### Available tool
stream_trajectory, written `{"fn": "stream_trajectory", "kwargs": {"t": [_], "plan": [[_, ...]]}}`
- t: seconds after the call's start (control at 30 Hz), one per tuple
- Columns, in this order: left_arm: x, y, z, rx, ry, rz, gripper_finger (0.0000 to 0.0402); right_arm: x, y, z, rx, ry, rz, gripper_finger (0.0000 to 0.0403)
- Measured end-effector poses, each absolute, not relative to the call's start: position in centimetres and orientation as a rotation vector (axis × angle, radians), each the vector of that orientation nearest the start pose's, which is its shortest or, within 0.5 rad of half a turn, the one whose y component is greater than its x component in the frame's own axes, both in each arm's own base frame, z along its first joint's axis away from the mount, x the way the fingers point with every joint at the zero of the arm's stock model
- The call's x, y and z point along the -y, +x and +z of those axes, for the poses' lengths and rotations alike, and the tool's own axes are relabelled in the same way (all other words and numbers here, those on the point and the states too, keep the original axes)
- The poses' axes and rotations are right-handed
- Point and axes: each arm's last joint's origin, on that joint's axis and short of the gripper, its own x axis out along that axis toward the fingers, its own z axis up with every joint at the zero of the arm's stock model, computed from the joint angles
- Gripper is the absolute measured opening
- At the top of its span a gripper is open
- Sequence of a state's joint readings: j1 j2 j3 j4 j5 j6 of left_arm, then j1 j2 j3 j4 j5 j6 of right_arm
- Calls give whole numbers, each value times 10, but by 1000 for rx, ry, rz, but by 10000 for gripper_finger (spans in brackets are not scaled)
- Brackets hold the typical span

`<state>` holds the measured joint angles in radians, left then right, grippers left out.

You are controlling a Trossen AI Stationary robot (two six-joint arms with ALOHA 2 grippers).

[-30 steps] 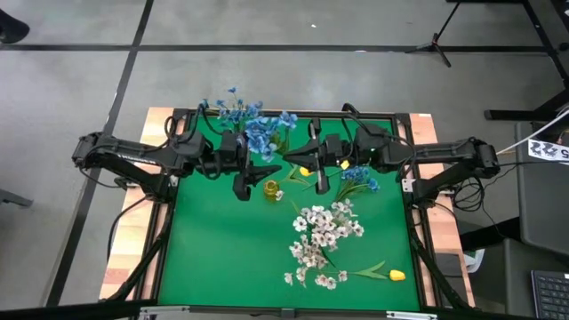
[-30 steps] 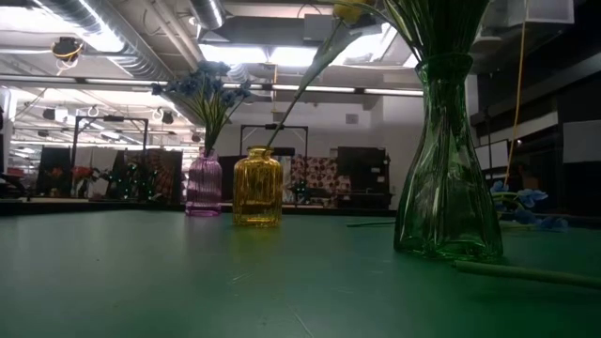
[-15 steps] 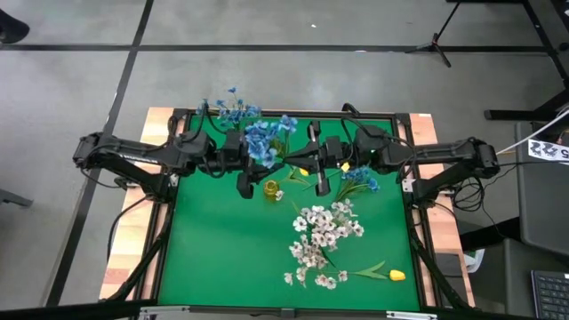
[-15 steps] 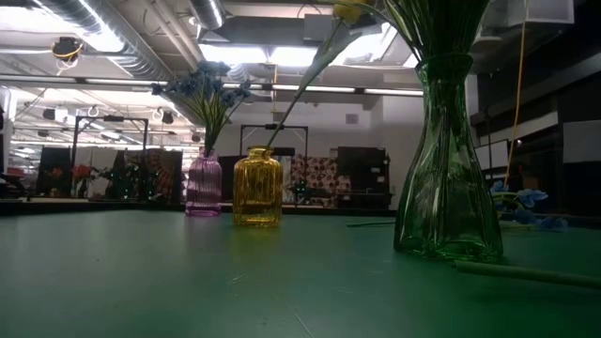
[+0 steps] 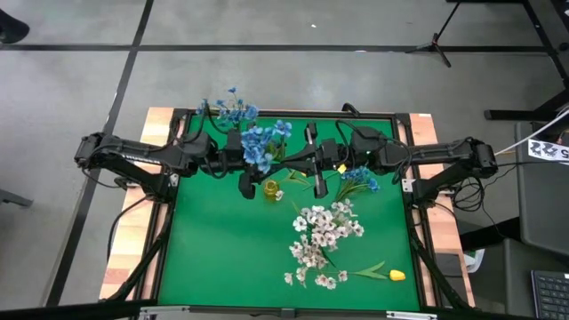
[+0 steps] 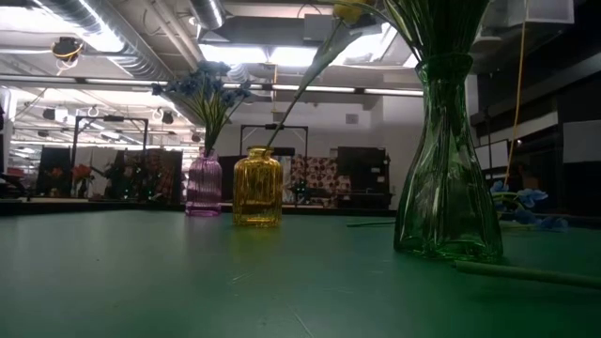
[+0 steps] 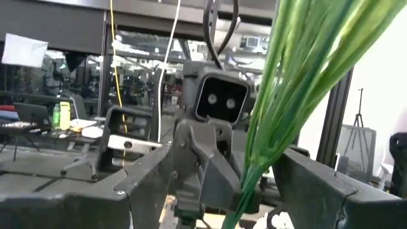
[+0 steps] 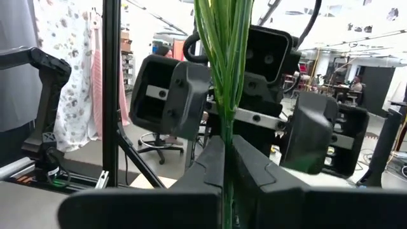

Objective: Sort flowers into vase by color
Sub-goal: Put the top blue flowers into the purple vase

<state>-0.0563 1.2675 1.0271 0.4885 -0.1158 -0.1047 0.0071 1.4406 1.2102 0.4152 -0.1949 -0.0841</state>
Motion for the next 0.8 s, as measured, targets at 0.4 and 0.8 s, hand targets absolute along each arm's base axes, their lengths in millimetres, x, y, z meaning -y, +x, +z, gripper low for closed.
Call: {"fn": "stream_trajectory", "kwargs": {"t": [0.4, 0.8], "plan": [[13, 286, 380, 259, -98, 49, 247, -8, 332, 385, 190, -100, 194, 10], [12, 286, 381, 272, -96, 87, 77, -7, 333, 385, 184, -98, 188, 10]]}}
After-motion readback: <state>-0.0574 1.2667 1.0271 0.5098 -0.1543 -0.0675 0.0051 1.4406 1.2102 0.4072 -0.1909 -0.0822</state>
